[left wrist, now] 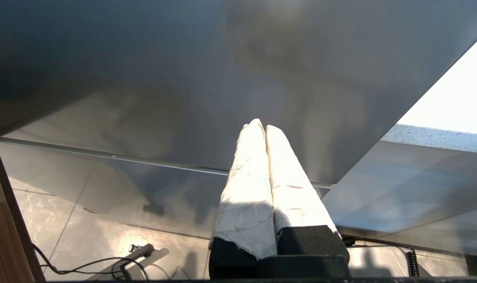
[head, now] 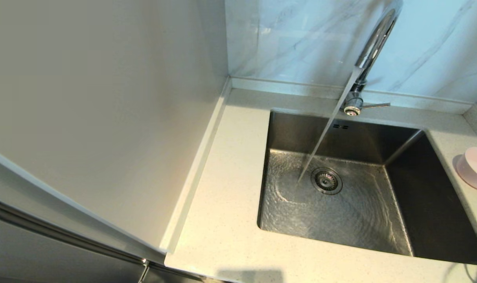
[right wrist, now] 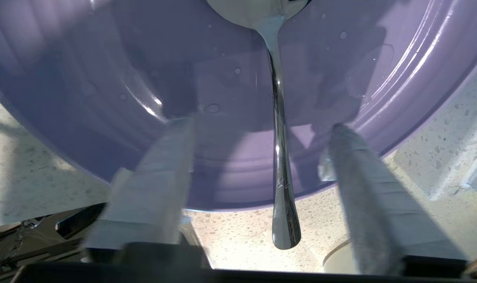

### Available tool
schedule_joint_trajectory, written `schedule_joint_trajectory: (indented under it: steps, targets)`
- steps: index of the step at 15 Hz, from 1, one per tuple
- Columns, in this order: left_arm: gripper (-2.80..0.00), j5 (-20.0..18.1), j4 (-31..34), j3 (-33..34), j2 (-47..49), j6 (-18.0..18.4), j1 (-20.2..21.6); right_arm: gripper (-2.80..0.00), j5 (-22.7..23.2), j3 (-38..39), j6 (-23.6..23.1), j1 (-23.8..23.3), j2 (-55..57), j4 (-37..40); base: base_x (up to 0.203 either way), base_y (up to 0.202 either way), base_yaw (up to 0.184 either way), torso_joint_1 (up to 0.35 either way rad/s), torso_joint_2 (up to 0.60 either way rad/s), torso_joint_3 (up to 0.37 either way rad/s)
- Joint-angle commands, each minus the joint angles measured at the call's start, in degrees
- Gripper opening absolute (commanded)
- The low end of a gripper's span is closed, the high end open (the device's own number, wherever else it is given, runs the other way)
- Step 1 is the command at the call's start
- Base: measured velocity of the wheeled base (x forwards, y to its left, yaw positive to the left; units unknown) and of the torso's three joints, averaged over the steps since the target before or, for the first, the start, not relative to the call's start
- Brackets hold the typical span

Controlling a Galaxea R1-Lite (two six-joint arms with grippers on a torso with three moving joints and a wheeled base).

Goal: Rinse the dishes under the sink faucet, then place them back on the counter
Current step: Pick up the spoon

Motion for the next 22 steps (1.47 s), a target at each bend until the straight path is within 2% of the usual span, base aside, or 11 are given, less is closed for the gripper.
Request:
schedule_joint_trajectory:
  steps: [1,11,16,19,22]
  targets:
    - [-2.80,0.03,0.00,0.00,0.00,-0.02,0.00,-2.80,0.03,-0.01,-0.07,-0.02,0.67,0.15,0.000,0.000,0.000,0.000,0.00,0.000]
    - [-2.80,-0.06,0.00,0.00,0.00,-0.02,0.00,-2.80,0.11,-1.80,1.08,-0.02,1.67,0.15,0.000,0.000,0.000,0.000,0.00,0.000]
    - [-2.80,0.00,0.00,0.00,0.00,-0.02,0.00,-2.80,0.65,-4.71,1.59,0.20,-4.62,0.24,0.000,0.000,0.000,0.000,0.00,0.000]
    - [-2.80,0.02,0.00,0.00,0.00,-0.02,0.00,-2.80,1.23,-3.97,1.37,2.86,-10.95,0.54,0.000,0.000,0.000,0.000,0.00,0.000]
    - [-2.80,0.03,0.00,0.00,0.00,-0.02,0.00,-2.80,0.88,-3.08,1.16,11.61,-14.37,0.59,0.000,0.000,0.000,0.000,0.00,0.000]
